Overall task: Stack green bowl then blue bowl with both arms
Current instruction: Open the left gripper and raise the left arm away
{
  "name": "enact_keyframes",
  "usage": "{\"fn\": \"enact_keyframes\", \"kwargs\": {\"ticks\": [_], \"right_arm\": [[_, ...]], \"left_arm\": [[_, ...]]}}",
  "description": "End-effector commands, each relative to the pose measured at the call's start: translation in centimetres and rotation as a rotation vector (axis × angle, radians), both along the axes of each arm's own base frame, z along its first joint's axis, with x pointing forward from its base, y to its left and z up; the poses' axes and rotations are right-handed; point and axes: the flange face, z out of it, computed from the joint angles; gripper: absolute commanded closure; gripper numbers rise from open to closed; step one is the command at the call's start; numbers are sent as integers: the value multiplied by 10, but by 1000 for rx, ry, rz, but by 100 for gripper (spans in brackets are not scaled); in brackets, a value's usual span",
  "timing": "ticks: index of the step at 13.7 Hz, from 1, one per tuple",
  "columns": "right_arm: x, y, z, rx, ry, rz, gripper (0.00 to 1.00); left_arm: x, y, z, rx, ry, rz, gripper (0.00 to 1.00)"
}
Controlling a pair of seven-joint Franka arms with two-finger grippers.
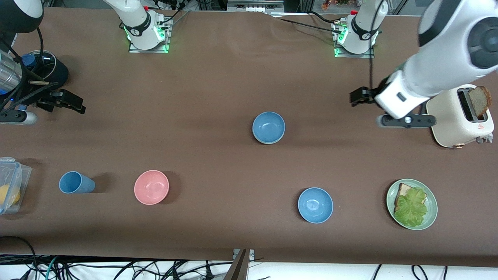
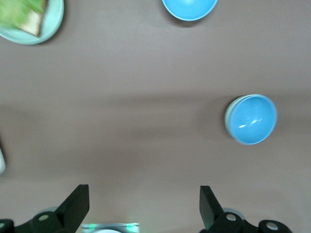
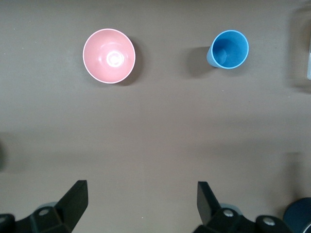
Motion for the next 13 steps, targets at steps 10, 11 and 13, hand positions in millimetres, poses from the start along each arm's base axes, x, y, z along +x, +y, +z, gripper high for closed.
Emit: {"fn": "enact_keyframes", "kwargs": {"ticks": [10, 11, 13], "right_arm": [[-2, -3, 0, -7, 6, -4, 1], [-2, -3, 0, -7, 6, -4, 1], [-2, -3, 0, -7, 6, -4, 1]], "left_arm": [[-38, 88, -8, 46, -103, -1, 0], [-39, 91, -9, 47, -100, 2, 0], [-39, 91, -9, 46, -97, 5, 0]]}}
